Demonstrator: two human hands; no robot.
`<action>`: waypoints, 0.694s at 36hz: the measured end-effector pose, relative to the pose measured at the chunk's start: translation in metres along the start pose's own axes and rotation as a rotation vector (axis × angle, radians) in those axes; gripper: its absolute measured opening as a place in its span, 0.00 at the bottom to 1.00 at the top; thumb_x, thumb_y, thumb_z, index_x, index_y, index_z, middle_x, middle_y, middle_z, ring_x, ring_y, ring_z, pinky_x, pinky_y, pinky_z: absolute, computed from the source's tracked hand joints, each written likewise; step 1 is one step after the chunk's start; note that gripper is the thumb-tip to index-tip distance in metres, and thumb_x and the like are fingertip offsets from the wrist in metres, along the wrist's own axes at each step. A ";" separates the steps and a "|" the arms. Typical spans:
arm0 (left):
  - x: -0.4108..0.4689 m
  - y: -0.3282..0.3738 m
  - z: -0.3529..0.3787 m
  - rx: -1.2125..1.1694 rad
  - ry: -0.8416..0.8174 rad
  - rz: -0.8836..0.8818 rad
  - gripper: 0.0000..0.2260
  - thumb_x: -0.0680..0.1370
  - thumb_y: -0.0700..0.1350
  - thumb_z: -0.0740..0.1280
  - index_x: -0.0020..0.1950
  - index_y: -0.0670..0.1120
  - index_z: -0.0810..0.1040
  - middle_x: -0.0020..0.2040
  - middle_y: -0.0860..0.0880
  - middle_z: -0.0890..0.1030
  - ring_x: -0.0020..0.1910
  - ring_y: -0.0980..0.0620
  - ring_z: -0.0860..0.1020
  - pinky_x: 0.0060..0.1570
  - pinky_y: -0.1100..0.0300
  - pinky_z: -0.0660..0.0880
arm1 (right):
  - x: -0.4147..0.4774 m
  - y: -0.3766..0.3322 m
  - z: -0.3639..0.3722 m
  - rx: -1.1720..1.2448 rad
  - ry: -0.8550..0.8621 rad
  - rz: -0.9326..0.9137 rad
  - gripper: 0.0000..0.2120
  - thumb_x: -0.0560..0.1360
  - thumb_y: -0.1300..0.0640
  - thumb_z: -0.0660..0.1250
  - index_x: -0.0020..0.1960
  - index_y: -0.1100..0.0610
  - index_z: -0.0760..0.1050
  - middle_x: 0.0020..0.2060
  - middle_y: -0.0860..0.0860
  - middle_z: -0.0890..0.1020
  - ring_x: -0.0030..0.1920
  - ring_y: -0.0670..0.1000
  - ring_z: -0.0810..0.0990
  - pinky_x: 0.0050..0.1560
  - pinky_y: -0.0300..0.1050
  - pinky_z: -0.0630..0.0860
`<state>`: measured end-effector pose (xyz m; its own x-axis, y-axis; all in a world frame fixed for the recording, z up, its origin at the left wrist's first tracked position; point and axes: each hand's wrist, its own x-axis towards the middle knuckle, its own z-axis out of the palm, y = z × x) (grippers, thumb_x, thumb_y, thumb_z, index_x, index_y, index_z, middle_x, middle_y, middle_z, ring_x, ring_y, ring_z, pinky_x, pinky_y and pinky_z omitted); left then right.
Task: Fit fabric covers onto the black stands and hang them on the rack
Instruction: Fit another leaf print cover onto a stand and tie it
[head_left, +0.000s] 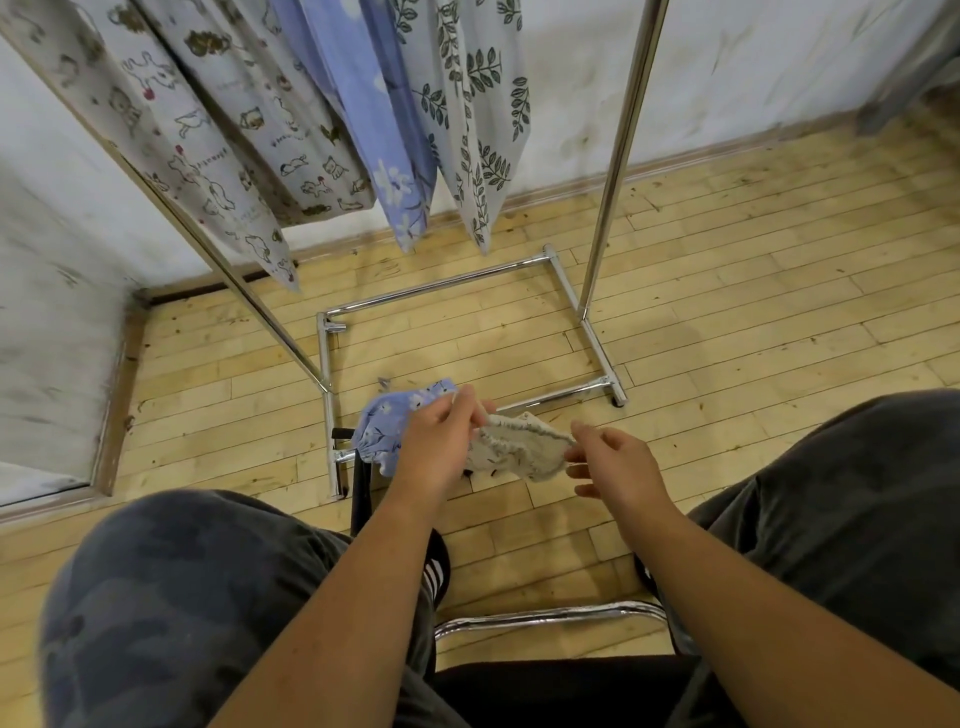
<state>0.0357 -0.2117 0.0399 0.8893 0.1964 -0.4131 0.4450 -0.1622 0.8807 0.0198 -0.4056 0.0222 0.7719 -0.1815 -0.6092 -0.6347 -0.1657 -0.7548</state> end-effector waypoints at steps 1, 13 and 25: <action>-0.001 0.001 0.002 -0.038 -0.004 -0.009 0.21 0.85 0.52 0.60 0.42 0.38 0.80 0.49 0.54 0.87 0.52 0.57 0.84 0.56 0.58 0.79 | 0.000 0.001 0.000 -0.021 0.007 -0.010 0.17 0.80 0.44 0.67 0.50 0.58 0.82 0.43 0.52 0.86 0.47 0.53 0.85 0.51 0.56 0.85; 0.001 0.005 0.001 -0.286 0.050 -0.150 0.18 0.84 0.57 0.63 0.44 0.47 0.84 0.42 0.48 0.82 0.39 0.52 0.77 0.33 0.58 0.72 | 0.015 0.017 -0.001 -0.115 0.094 -0.015 0.13 0.77 0.56 0.70 0.37 0.54 0.68 0.45 0.61 0.85 0.46 0.58 0.87 0.46 0.64 0.84; -0.003 0.012 0.009 -0.473 -0.209 -0.173 0.16 0.86 0.51 0.61 0.42 0.44 0.77 0.37 0.48 0.77 0.31 0.55 0.72 0.28 0.62 0.69 | 0.003 0.006 0.000 -0.159 0.042 -0.009 0.20 0.74 0.52 0.78 0.56 0.56 0.70 0.46 0.51 0.79 0.47 0.53 0.83 0.45 0.56 0.86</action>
<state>0.0396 -0.2226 0.0491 0.8307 -0.0224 -0.5563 0.5335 0.3175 0.7839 0.0179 -0.4073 0.0156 0.7774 -0.2197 -0.5894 -0.6283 -0.3181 -0.7100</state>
